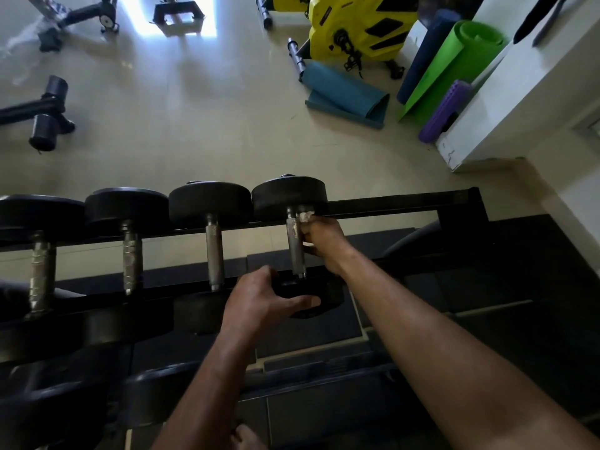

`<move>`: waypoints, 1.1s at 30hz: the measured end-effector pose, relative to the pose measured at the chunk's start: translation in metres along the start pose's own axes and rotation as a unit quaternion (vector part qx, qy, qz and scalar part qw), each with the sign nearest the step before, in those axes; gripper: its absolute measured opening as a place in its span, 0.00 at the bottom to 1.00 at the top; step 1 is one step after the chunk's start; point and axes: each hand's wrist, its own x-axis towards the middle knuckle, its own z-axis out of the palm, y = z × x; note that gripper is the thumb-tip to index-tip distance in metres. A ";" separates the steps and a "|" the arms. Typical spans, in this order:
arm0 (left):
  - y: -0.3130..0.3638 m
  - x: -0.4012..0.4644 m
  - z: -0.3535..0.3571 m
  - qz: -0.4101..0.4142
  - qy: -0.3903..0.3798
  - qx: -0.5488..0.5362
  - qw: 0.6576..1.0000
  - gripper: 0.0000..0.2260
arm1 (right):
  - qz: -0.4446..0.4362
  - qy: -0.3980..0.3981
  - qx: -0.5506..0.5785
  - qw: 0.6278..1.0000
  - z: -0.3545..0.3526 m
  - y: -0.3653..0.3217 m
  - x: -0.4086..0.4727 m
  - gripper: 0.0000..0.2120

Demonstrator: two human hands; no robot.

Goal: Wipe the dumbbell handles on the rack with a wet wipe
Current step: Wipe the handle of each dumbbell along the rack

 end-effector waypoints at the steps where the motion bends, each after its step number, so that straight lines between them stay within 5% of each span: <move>1: 0.000 0.000 0.000 0.000 0.001 0.002 1.000 0.30 | 0.003 -0.017 0.024 1.000 -0.003 0.000 -0.001 0.09; 6: 0.000 0.002 0.000 -0.008 0.003 0.010 1.000 0.32 | 0.019 0.021 0.036 0.999 -0.001 -0.001 0.003 0.09; 20: 0.002 -0.006 0.000 0.002 0.005 -0.011 1.000 0.29 | 0.086 -0.044 0.061 0.993 -0.025 0.013 -0.003 0.17; 33: 0.005 -0.013 0.003 0.009 0.014 -0.024 1.000 0.26 | 0.122 -0.109 -0.212 0.963 -0.043 0.002 -0.022 0.11</move>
